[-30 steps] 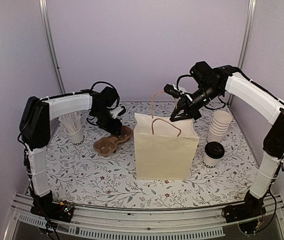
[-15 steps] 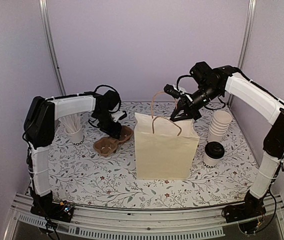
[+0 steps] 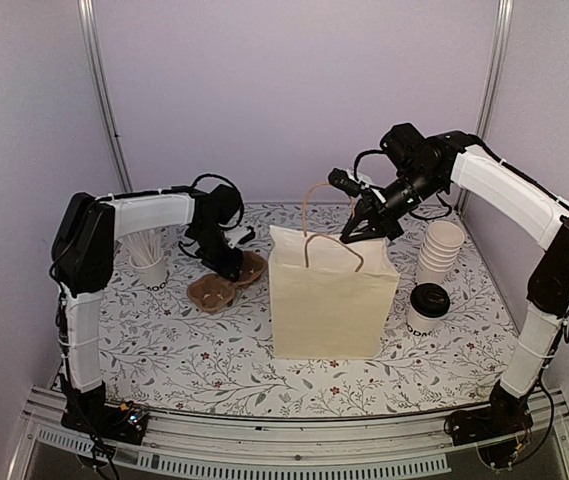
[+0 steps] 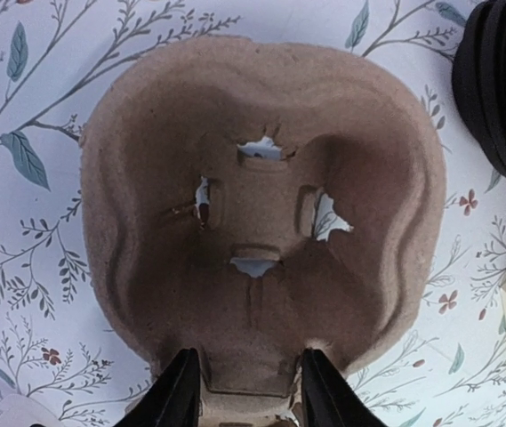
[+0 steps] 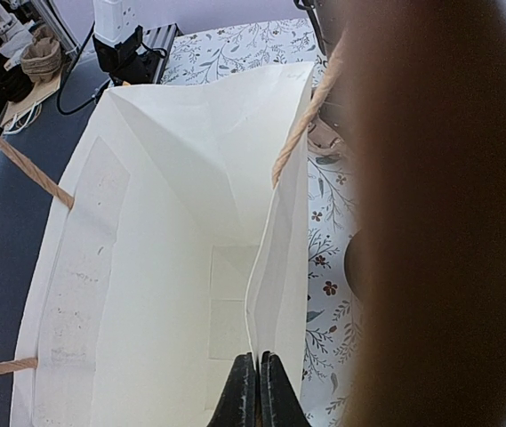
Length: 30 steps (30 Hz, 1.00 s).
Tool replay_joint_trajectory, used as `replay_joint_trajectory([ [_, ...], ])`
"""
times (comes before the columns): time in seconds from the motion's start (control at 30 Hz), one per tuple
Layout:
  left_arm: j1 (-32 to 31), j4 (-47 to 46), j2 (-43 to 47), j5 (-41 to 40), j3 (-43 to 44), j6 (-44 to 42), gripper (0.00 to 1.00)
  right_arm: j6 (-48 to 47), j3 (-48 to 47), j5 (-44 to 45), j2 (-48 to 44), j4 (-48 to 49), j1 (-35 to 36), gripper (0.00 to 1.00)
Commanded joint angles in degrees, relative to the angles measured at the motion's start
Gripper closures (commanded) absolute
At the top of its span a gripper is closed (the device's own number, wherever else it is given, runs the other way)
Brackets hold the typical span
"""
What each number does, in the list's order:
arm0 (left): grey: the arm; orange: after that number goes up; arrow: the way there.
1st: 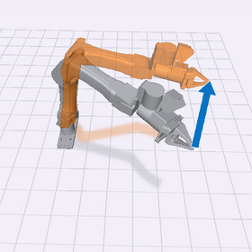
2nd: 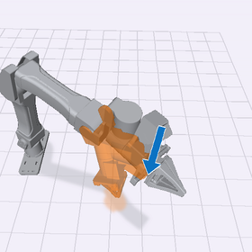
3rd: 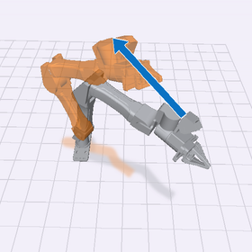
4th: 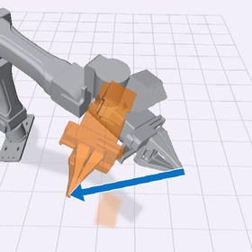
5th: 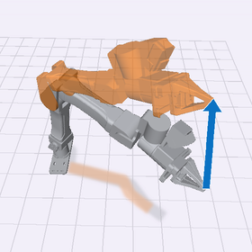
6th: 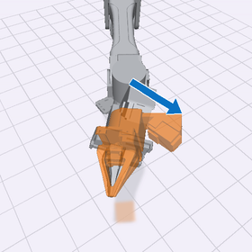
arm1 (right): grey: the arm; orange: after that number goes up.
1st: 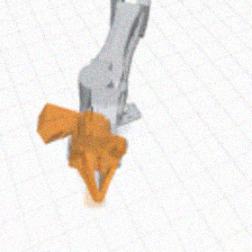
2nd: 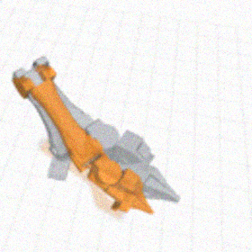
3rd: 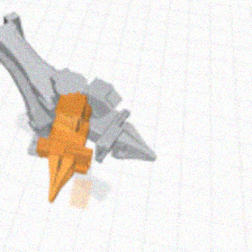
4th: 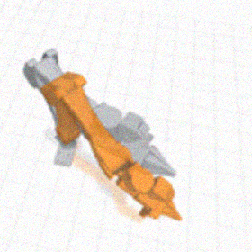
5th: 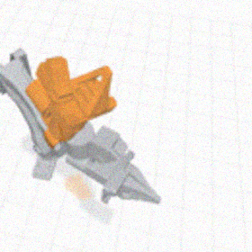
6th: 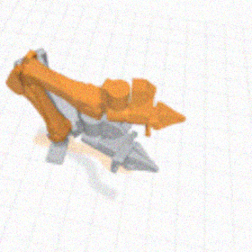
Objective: Pack the takeout coffee
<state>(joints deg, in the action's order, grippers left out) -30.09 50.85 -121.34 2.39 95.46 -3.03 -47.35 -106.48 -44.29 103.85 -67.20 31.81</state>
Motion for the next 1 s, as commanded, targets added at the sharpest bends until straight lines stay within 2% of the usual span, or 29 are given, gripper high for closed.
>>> replay_joint_trajectory([
  [0.0,0.14,0.92,-0.83,0.94,1.31,-0.40,0.59,0.50,0.66,0.13,-0.76,-0.57,-0.07,1.00],
  [0.2,0.16,0.97,-1.26,0.88,1.47,-0.42,0.59,0.42,0.61,0.07,-0.50,-0.56,-0.06,1.00],
  [0.5,0.16,1.99,-1.09,1.65,2.77,-0.25,0.67,0.37,0.66,0.26,-0.49,-0.66,-0.01,1.00],
  [0.97,-0.07,3.31,6.41,0.53,1.25,1.15,0.70,0.56,0.30,0.01,-0.32,-0.48,-0.01,1.00],
])
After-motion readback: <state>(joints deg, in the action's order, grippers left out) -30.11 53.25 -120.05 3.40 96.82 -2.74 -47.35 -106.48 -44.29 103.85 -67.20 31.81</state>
